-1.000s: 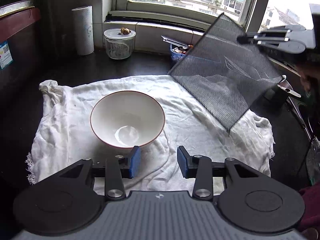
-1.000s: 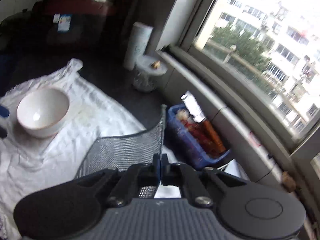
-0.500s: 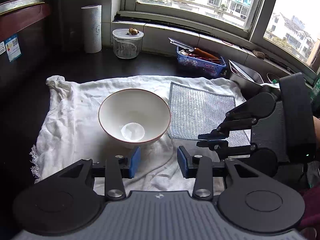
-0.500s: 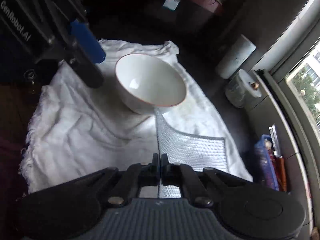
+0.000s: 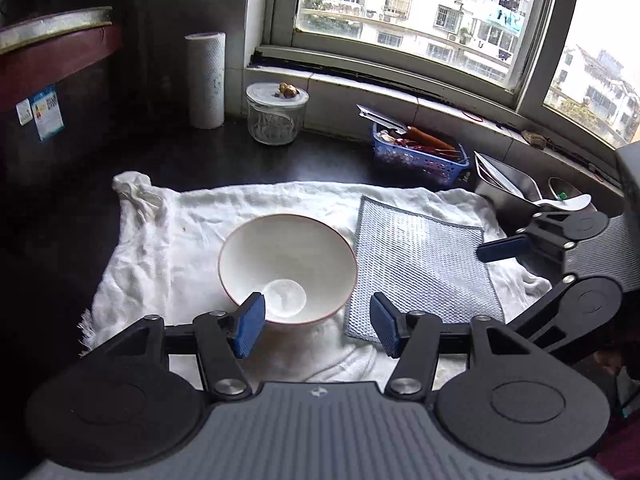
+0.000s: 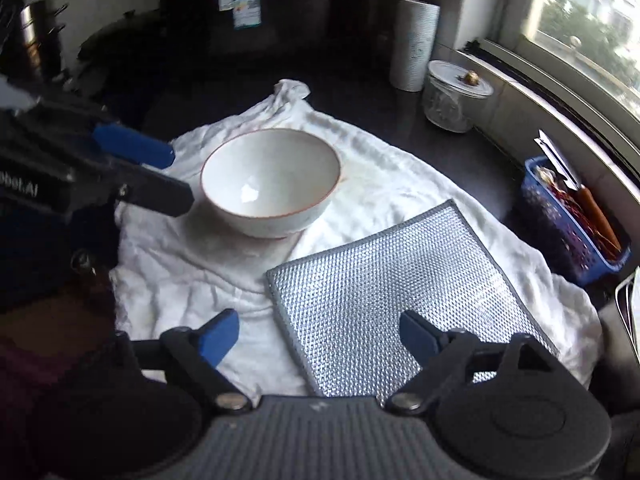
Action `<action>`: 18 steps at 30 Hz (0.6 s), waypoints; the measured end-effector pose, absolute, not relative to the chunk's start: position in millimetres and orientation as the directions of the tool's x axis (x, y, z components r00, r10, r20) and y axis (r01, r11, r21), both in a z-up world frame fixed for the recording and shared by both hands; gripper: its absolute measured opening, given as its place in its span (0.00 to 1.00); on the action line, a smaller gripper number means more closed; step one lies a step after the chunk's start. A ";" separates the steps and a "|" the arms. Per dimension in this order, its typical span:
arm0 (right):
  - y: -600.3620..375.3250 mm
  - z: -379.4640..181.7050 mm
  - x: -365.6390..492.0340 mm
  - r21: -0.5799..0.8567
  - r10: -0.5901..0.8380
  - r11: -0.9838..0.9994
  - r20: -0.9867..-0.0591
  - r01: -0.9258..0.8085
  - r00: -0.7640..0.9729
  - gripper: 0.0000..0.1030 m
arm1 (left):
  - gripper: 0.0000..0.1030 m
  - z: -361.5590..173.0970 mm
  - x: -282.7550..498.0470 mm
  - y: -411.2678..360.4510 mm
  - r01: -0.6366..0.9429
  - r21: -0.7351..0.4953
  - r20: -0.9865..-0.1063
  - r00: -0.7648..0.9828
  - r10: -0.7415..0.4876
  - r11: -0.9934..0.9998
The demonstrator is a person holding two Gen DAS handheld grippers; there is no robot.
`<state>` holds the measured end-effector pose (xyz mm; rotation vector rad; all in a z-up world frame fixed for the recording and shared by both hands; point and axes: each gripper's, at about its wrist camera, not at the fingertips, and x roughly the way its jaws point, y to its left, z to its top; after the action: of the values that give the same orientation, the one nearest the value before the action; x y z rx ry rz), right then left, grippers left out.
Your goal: Clean bowl
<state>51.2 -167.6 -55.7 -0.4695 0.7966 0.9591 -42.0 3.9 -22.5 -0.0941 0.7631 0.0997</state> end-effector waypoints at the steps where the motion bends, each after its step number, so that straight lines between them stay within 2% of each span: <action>1: -168.4 -49.8 52.0 -0.013 0.530 0.546 -0.768 -0.838 0.358 0.97 | 0.56 -20.6 -41.1 3.2 -0.137 -0.031 -0.692 0.718 0.077 0.990; 2: -169.3 -44.0 52.8 -0.012 0.520 0.581 -0.763 -0.813 0.383 0.99 | 0.62 -18.4 -39.2 1.6 -0.156 -0.006 -0.689 0.717 0.109 0.988; 3: -170.2 -38.7 53.1 -0.009 0.507 0.611 -0.763 -0.792 0.400 0.99 | 0.72 -16.4 -37.4 -0.1 -0.180 0.018 -0.683 0.716 0.143 0.984; 5: -169.7 -29.5 54.2 -0.016 0.474 0.655 -0.769 -0.755 0.428 0.99 | 0.78 -12.1 -36.2 -2.1 -0.226 0.043 -0.668 0.718 0.196 0.973; 8: -170.6 -13.8 52.7 -0.042 0.441 0.699 -0.760 -0.714 0.477 0.99 | 0.78 -4.7 -34.6 1.5 -0.225 0.001 -0.685 0.710 0.165 0.974; 12: -174.5 1.6 52.1 -0.034 0.399 0.756 -0.768 -0.654 0.501 0.99 | 0.78 -0.4 -30.0 3.8 -0.234 0.066 -0.716 0.666 0.210 0.970; 16: -175.9 5.1 50.7 -0.035 0.374 0.783 -0.770 -0.621 0.516 0.99 | 0.78 0.7 -30.6 10.1 -0.207 -0.064 -0.741 0.665 0.093 0.976; 18: -175.5 5.1 48.4 -0.051 0.353 0.795 -0.771 -0.604 0.530 0.99 | 0.78 0.0 -29.9 4.7 -0.199 -0.050 -0.745 0.660 0.096 0.979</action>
<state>48.4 -175.5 5.1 -0.3321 0.8327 0.5841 -29.9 4.7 0.0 -0.1312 0.8335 0.1675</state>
